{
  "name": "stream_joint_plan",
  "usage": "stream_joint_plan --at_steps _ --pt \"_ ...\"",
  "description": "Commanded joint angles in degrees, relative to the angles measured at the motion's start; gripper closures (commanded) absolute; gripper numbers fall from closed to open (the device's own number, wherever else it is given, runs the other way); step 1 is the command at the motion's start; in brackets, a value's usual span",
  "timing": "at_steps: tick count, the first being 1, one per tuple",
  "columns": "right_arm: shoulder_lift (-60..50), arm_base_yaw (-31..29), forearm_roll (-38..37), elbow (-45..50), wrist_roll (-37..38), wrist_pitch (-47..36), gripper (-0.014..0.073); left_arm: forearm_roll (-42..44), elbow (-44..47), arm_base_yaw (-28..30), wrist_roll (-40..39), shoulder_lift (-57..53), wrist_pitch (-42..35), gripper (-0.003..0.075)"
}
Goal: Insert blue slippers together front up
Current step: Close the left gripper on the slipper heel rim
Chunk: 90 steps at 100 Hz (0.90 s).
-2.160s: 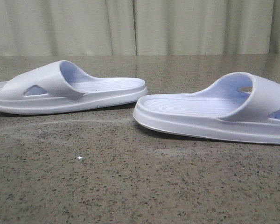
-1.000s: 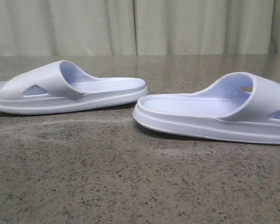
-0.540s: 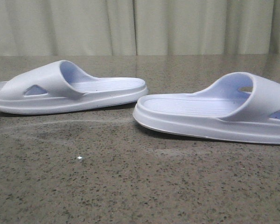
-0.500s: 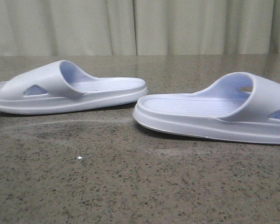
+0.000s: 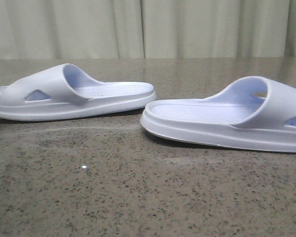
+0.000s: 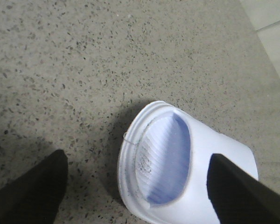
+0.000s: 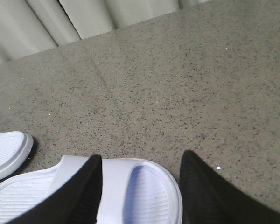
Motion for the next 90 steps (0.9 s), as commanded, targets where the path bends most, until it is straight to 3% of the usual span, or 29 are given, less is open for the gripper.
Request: stream_joint_plan --at_steps 1,90 --pt "0.61 -0.39 0.41 -2.03 -0.42 -4.94 0.0274 -1.29 -2.53 -1.09 0.00 0.71 -1.27 0.0183" --pt "0.61 -0.39 0.41 -2.03 -0.42 -6.41 0.0274 -3.11 -7.01 -3.91 0.00 11.40 -0.24 0.0183"
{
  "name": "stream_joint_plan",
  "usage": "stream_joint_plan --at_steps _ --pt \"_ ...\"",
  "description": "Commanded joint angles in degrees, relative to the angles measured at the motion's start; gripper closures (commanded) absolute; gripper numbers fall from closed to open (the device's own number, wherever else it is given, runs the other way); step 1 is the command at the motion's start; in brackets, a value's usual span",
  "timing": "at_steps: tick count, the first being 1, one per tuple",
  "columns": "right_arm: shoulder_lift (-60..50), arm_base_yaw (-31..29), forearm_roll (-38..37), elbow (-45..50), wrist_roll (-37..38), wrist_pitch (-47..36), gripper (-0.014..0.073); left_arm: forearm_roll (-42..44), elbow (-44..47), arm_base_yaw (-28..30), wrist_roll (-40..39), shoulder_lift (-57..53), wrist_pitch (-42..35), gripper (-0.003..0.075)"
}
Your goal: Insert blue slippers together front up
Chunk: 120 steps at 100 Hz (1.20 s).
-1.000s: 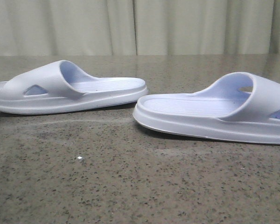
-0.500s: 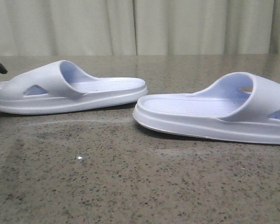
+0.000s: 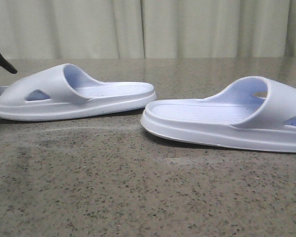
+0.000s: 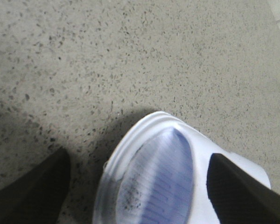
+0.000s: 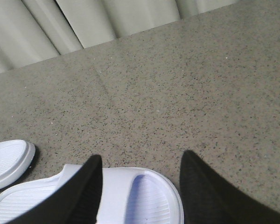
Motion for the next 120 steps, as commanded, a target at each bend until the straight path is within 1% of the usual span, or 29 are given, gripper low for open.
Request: stream_joint_plan --at_steps 1,11,20,51,74,100,120 --pt "0.61 -0.39 0.37 -2.03 -0.42 -4.73 0.0274 -0.71 -1.49 -1.14 0.00 0.33 0.91 0.0183" --pt "0.61 -0.39 0.37 -2.03 -0.42 -4.73 0.0274 -0.71 -1.52 -1.87 0.00 0.90 0.81 0.0192" --pt "0.61 -0.39 0.37 -2.03 -0.42 -4.73 0.0274 -0.71 -1.52 -2.08 0.00 1.33 1.11 0.0239" --pt "0.61 -0.39 0.37 -2.03 -0.42 -4.63 0.0274 -0.03 -1.52 -2.08 0.00 1.40 1.12 0.0519" --pt "0.61 -0.39 0.37 -2.03 -0.42 -4.63 0.0274 1.34 -1.52 -2.08 0.30 1.40 0.20 0.0701" --pt "0.61 -0.39 0.37 -2.03 -0.42 -4.17 0.0274 1.97 -1.52 -2.08 1.71 0.65 -0.29 0.0703" --pt "0.61 -0.39 -0.11 -2.03 -0.42 -0.89 0.0273 2.06 -1.52 -2.08 3.21 -4.76 -2.87 0.0703"
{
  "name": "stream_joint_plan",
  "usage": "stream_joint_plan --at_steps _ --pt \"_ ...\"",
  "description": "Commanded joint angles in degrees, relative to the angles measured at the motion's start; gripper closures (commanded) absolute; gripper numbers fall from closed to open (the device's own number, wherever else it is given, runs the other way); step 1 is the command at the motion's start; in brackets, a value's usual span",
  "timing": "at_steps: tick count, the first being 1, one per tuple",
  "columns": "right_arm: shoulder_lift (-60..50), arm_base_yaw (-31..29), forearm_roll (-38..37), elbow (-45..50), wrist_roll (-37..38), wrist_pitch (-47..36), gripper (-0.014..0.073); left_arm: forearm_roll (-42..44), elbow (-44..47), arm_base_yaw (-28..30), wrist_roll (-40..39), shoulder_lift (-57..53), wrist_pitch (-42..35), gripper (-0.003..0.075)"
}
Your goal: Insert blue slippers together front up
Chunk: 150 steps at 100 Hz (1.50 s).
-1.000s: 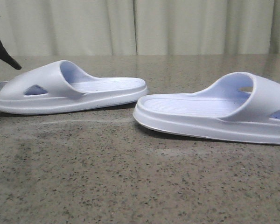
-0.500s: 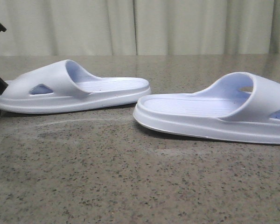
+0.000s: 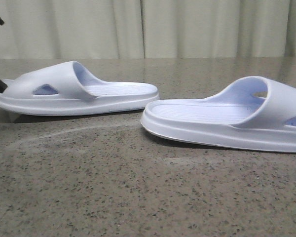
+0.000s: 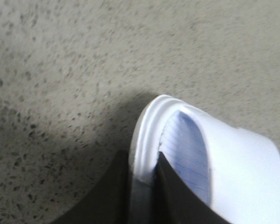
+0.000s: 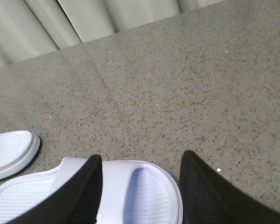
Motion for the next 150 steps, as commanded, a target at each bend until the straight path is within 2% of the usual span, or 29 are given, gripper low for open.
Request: stream_joint_plan --at_steps 1,35,74,118,150 --pt "0.61 -0.39 -0.20 -2.03 -0.42 -2.42 0.0273 0.03 -1.24 -0.32 1.16 -3.90 -3.04 0.0703" --pt "1.33 -0.47 -0.20 -2.03 -0.42 2.85 0.0273 -0.66 -1.24 -0.20 1.16 -15.69 -0.70 0.0703" --pt "11.28 -0.52 -0.61 -1.91 4.88 3.80 0.0273 -2.76 -1.24 -0.20 1.16 -25.38 3.48 0.0704" --pt "20.32 -0.52 1.08 -1.91 5.42 0.27 0.0273 -3.50 -1.24 -0.20 1.16 -26.70 6.10 0.0704" --pt "25.76 -0.52 9.02 -1.91 5.56 -1.34 0.0273 -3.64 -1.24 -0.20 1.16 -26.70 6.44 0.0704"
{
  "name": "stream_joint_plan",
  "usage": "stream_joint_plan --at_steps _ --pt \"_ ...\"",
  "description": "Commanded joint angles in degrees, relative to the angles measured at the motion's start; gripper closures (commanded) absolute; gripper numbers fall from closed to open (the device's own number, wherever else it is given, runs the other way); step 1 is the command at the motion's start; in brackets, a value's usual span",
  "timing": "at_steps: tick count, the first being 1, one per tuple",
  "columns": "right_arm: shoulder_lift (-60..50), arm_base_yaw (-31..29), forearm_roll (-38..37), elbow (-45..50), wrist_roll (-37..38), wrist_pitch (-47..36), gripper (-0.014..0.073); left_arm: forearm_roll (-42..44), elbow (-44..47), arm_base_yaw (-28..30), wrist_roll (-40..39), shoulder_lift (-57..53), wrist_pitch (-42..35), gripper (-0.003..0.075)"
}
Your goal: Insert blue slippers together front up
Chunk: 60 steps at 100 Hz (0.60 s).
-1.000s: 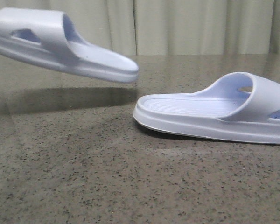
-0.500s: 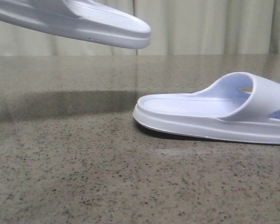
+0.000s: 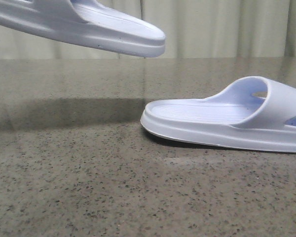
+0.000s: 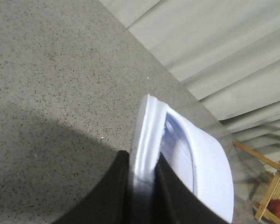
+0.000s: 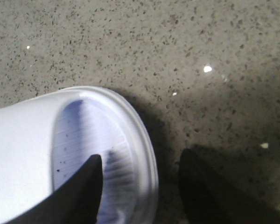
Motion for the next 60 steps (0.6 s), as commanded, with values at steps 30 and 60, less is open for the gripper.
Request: stream_joint_plan --at_steps 30,60 --pt "4.76 -0.28 8.89 -1.66 0.03 -2.64 0.0274 -2.38 -1.72 -0.20 0.02 -0.63 -1.70 0.0704" --pt "4.80 -0.28 9.48 -1.66 0.03 -3.19 0.0454 -2.97 -1.72 -0.20 0.02 -0.63 -1.57 0.0704"
